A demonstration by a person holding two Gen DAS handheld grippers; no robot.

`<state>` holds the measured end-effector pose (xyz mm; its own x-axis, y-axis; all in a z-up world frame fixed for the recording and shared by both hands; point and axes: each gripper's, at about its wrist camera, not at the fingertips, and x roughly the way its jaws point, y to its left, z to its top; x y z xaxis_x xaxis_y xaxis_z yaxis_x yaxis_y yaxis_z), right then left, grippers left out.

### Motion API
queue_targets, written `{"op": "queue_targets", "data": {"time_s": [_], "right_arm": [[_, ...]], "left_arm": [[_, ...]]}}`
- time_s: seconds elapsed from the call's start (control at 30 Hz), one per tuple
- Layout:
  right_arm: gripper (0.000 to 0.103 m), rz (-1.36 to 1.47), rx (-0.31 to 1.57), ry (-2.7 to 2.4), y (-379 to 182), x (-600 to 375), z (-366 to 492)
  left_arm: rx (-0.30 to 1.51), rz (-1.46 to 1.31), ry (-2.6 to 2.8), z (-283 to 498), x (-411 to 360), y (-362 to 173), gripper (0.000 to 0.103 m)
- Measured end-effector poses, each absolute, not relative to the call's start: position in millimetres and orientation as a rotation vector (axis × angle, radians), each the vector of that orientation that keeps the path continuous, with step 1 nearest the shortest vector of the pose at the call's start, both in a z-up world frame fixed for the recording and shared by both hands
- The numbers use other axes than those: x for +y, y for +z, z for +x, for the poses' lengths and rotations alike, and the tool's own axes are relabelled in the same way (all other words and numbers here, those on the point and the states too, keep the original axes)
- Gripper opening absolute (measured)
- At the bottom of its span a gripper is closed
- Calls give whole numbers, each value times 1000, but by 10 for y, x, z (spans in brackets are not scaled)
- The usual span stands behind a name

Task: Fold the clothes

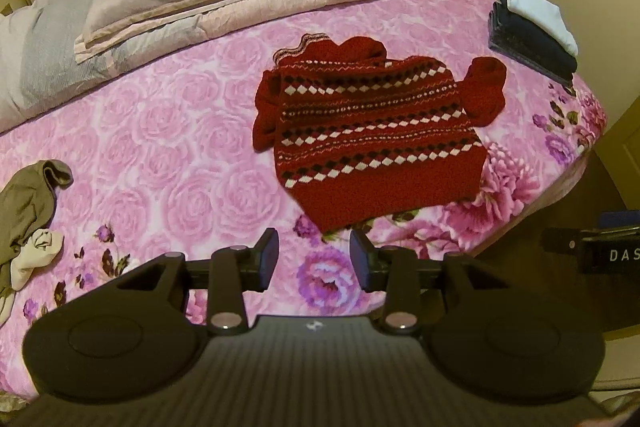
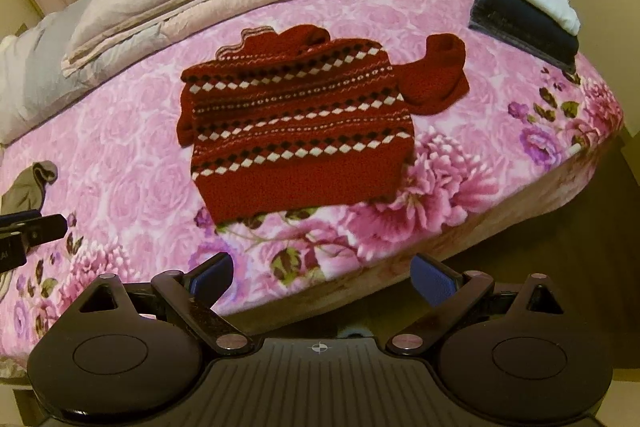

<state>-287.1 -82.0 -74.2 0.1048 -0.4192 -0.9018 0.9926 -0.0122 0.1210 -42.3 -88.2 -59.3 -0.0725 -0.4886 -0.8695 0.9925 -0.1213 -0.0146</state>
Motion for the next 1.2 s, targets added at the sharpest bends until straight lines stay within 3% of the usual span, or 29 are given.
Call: {"op": "queue_targets", "data": {"time_s": [1.2], "right_arm": [[98, 911, 931, -1025, -1234, -3175, -3987]], "left_arm": [[982, 755, -1185, -1423, -2306, -1001, 38]]}}
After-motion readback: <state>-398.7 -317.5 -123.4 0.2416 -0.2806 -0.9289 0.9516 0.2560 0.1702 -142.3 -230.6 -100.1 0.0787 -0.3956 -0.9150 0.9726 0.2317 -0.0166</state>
